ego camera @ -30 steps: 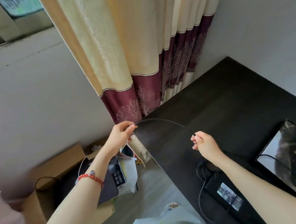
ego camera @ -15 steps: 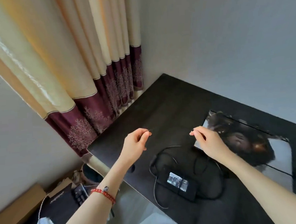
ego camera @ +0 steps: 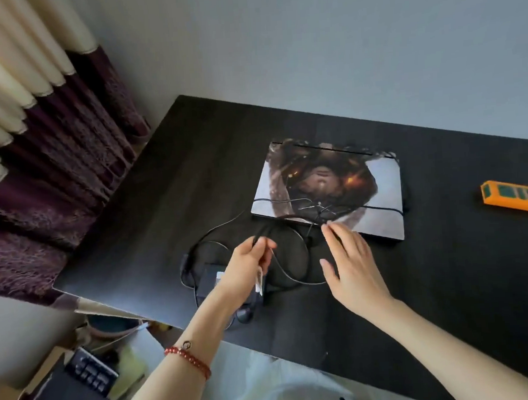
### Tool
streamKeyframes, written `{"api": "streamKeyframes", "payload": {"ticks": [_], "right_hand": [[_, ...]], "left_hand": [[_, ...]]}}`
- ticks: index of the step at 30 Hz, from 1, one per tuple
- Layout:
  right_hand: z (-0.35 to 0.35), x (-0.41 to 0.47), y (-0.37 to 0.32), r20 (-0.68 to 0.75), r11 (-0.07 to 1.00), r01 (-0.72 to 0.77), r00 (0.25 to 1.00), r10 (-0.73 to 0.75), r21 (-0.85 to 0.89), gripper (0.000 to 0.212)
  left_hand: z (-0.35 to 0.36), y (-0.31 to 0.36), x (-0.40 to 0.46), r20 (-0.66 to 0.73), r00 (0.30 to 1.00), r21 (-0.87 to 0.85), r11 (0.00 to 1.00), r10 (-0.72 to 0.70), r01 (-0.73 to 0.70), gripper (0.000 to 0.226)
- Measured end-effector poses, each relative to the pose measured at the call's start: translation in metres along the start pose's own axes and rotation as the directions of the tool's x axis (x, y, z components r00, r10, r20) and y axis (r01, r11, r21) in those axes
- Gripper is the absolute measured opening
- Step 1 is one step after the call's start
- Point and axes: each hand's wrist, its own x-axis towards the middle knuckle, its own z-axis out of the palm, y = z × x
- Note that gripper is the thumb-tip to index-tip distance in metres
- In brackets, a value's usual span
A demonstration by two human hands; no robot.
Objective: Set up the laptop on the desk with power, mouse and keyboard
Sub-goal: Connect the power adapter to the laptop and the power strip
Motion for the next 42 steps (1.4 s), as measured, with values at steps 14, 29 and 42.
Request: {"api": "streamKeyframes", "payload": {"ticks": [14,29,42], "right_hand": [[-0.035,0.027,0.032,0.164,0.756,-0.446,0.891,0.422,0.478,0.017],[0.029,0.049,-0.005,0.317,0.76,-0.514,0.854,0.412,0.397,0.019],[0.021,0.012,0.03,0.29,0.703,-0.607,0.795,0.533,0.371,0.016]], "left_hand": [[0.001,0.038,0.071,0.098,0.979,0.715,0.672,0.177,-0.193,0.038],[-0.115,-0.07,0.076,-0.135,0.956,0.92,0.326,-0.259,0.218,0.117],[-0.072,-0.086,0.051,0.379,0.905,0.866,-0.27,-0.195,-0.421,0.127]]}}
